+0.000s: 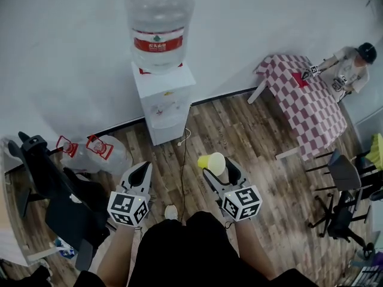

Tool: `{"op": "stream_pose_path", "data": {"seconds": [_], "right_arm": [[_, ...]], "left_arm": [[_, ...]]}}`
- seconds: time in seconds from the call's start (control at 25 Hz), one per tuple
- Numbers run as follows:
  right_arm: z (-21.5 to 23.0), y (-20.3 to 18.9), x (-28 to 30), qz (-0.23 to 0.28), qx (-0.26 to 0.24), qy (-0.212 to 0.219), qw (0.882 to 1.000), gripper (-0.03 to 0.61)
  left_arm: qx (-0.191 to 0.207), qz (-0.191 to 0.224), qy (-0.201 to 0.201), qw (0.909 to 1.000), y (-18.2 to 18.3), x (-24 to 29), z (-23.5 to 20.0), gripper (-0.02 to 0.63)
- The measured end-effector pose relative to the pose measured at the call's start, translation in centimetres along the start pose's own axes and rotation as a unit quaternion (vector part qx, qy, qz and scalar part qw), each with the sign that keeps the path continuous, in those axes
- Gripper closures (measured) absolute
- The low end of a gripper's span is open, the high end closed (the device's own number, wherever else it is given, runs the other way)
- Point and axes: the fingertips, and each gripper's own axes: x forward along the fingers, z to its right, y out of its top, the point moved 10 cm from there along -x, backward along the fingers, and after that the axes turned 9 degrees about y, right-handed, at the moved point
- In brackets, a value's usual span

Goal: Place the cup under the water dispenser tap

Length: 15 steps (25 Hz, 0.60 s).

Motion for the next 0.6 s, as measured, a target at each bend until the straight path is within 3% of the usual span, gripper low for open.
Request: {"op": "stream_pose_path", "data": {"seconds": [0.2,0.6], "right_arm": [[0.7,0.6,1.7,0.0,-0.001,0.005,1.0,0.236],[5.8,1.4,7.8,-0.029,-0.015,0.055,0.998,0.236]], "left_arm": [[0.004,-0.012,-0.001,0.9999,-0.4,1.3,-0.9,0.6],[-0.017,-0.023,0.041,0.9987,-0.8,5.9,-0.9,0.6]]}}
